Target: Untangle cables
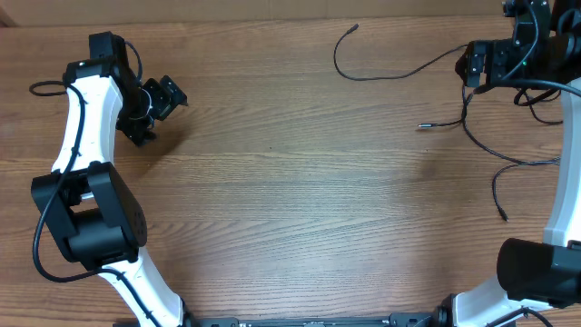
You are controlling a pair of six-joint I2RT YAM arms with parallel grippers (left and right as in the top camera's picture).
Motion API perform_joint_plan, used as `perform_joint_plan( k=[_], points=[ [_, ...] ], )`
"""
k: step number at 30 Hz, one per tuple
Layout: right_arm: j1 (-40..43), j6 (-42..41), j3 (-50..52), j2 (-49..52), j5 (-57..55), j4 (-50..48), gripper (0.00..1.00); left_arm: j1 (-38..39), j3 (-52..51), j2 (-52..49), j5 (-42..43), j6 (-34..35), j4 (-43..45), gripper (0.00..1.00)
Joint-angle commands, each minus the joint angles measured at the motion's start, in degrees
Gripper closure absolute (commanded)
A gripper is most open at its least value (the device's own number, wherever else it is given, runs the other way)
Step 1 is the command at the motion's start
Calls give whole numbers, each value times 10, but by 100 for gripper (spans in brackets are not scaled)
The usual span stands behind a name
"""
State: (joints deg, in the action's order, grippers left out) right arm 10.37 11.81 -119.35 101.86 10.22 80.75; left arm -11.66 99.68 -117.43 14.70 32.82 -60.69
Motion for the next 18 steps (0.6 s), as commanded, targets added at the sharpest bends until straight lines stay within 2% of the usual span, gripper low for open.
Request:
perform_joint_plan(
  k=[1,11,18],
  points=[
    [0,0,-6,-1,0,-1,0,1,-3,5,-3,-7,-1,1],
    [0,0,-6,-1,0,-1,0,5,-3,23,-3,-7,-2,1],
    [0,0,-6,-1,0,-1,0,9,-3,122,-3,-7,-2,1]
  ],
)
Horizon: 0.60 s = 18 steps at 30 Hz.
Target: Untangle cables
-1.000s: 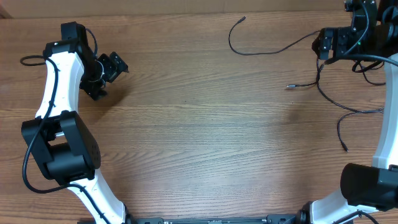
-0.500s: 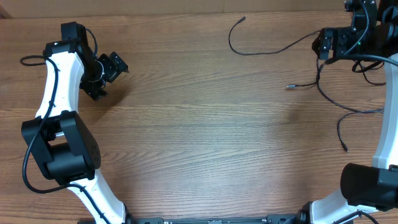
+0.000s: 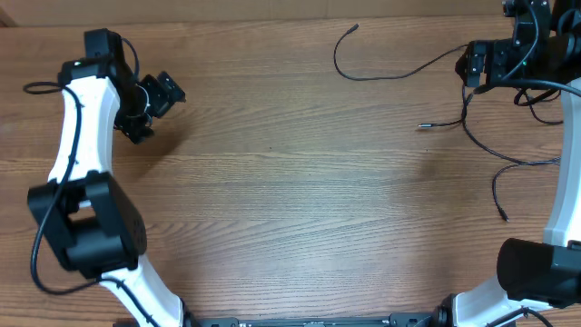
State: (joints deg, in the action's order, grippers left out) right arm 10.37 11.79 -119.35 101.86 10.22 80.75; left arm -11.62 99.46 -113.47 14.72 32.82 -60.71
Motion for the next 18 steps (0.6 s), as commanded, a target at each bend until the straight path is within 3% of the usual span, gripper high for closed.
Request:
perform_joint_plan(
  k=[1,13,18],
  points=[
    [0,0,-6,-1,0,-1,0,12,-1,100,-3,-7,-1,0],
    [0,0,-6,-1,0,-1,0,120,-4,282,-9,-9,-2,1],
    [0,0,-6,-1,0,-1,0,191,-52,341,-124,-9,45,0]
  ],
)
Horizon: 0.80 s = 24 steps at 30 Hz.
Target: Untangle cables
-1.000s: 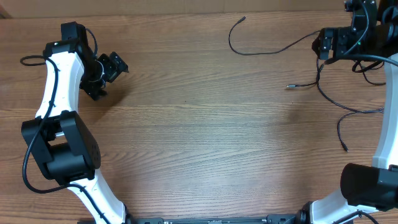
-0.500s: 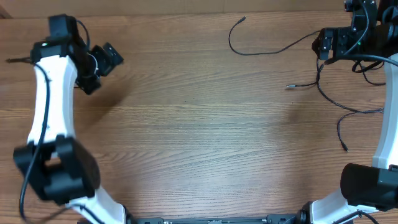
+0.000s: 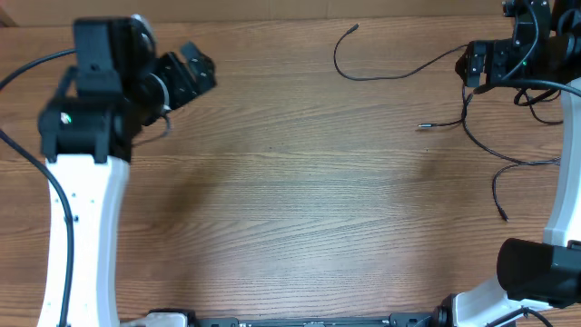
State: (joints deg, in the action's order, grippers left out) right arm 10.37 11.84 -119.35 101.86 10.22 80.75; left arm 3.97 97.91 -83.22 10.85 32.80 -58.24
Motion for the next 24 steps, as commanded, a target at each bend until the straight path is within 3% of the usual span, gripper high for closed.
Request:
perform_joint_plan(
  k=[1,8,11,15,20,24],
  points=[
    [0,0,-6,-1,0,-1,0,46,-52,48,-102,-8,40,0],
    [0,0,-6,-1,0,-1,0,78,-242,136,-146,-5,296,0],
    [0,0,-6,-1,0,-1,0,78,-329,183,-145,81,395,0],
    [0,0,-6,-1,0,-1,0,72,-467,273,-190,125,520,0],
    [0,0,-6,-1,0,-1,0,68,-597,359,-220,115,664,0],
    [0,0,-6,-1,0,-1,0,65,-704,432,-217,24,794,0]
  ],
)
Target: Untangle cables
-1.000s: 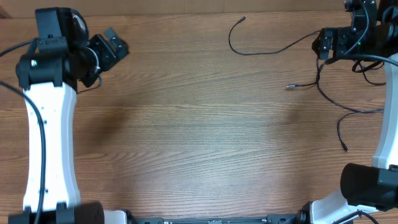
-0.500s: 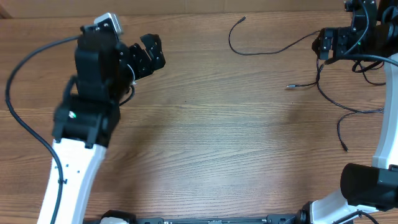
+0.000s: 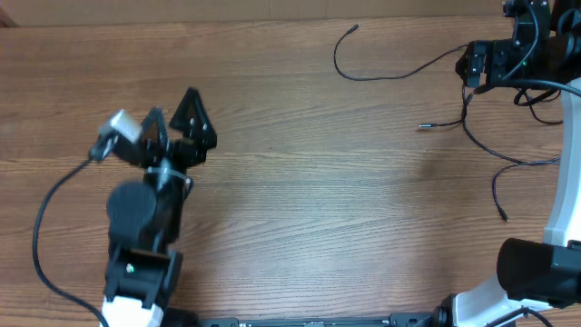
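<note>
Thin black cables lie at the back right of the table. One cable [image 3: 349,71] curls from a free plug at the back toward my right gripper [image 3: 470,65]. A second cable [image 3: 440,123] ends in a small plug just below it. A third cable [image 3: 508,162] loops down toward the right edge. All three meet at the right gripper, which looks shut on the cables where they cross. My left gripper [image 3: 201,116] hovers over bare wood at the left, far from the cables, open and holding nothing.
The left arm's body [image 3: 141,236] stands over the near left part of the wooden table [image 3: 318,209]. The right arm's base [image 3: 536,272] fills the near right corner, and its own wiring [image 3: 545,113] hangs at the right edge.
The left arm has swung from the back left corner toward the near left. Its gripper now sits lower and a little farther right. The right gripper and cables have not moved.
The left gripper first hung open near the back left with the arm stretched along the left edge. It stayed there, then stood higher at the back left, and now stands over the left middle. The right gripper stayed on the cables throughout, and the cables kept their shape.
</note>
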You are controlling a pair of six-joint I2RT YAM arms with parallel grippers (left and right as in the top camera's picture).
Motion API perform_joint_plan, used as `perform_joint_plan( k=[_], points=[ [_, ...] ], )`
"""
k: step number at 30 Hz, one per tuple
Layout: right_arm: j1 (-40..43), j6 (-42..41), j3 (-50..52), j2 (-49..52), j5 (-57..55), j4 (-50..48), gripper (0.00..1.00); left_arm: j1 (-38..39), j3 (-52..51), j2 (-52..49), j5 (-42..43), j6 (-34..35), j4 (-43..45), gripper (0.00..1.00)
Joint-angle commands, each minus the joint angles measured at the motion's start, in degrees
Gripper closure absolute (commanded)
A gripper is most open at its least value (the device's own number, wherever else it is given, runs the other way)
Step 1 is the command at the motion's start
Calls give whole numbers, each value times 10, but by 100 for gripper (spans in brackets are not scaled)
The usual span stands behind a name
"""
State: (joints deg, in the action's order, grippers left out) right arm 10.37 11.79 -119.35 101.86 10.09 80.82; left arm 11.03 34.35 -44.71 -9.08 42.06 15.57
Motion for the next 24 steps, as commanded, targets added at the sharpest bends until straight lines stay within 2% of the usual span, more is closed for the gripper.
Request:
perform_joint_plan(
  k=[1,4,10,17,24],
  points=[
    [0,0,-6,-1,1,-1,0,-6,-89,63,-18,-84,75,1],
    [0,0,-6,-1,1,-1,0,-20,-162,136,-14,-119,109,0],
    [0,0,-6,-1,1,-1,0,-76,-252,250,11,-119,97,1],
    [0,0,-6,-1,1,-1,0,-112,-332,340,17,-118,69,1],
    [0,0,-6,-1,1,-1,0,-118,-341,398,9,-117,-81,0]
  ],
)
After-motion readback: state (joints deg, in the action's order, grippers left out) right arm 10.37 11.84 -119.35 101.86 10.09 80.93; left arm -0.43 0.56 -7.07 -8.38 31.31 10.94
